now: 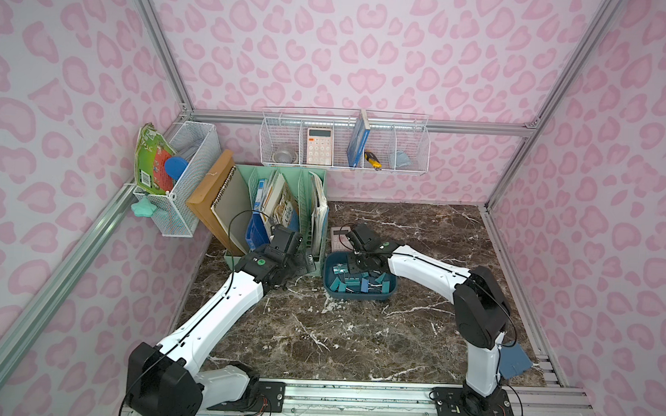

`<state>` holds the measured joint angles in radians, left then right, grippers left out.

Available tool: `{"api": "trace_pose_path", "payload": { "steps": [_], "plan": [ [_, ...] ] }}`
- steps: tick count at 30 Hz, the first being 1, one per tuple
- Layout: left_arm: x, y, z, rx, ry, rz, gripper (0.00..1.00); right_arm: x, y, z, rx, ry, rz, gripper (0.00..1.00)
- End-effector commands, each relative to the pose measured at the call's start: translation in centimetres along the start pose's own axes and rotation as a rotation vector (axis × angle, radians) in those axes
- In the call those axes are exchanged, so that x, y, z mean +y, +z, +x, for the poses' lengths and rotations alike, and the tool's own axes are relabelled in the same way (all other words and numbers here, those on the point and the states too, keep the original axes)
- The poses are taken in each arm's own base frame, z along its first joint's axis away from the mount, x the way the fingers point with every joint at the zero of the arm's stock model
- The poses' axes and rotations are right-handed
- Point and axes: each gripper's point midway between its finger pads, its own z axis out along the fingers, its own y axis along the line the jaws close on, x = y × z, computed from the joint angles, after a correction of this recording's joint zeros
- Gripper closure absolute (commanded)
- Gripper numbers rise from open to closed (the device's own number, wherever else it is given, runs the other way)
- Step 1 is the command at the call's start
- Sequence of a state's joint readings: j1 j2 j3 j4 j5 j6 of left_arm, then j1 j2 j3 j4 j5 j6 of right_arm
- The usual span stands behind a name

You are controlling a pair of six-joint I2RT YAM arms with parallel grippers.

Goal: Take out the binder clips from the storage box
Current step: Pick up the binder clip from the storage box, then place the binder clip at the center of the board.

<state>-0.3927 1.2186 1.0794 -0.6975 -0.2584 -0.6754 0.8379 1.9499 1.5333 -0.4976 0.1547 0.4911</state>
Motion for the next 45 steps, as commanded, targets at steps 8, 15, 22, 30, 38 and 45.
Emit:
{"api": "trace_pose_path", "payload": {
  "steps": [8,15,22,30,38,45],
  "plan": [
    [11.1,-7.3,0.0,-0.152,-0.255,-0.343,0.01,10.6,-1.7,-0.9,-0.119,-0.306,-0.129,0.74],
    [14.7,-11.9,1.8,-0.217,-0.307,-0.37,0.01,19.4,-0.5,1.2,-0.15,-0.508,-0.24,0.72],
    [16.2,-14.2,3.0,-0.255,-0.316,-0.333,0.01,23.3,3.6,3.8,-0.103,-0.608,-0.284,0.72],
    [16.2,-14.9,3.4,-0.268,-0.292,-0.29,0.01,24.8,6.7,7.6,-0.032,-0.713,-0.293,0.71],
    [14.7,-13.9,3.0,-0.253,-0.266,-0.229,0.01,24.7,5.5,6.8,-0.042,-0.684,-0.278,0.31],
    [11.1,-11.7,1.6,-0.234,-0.219,-0.098,0.01,20.2,0.9,1.7,-0.13,-0.506,-0.254,0.34]
  ]
}}
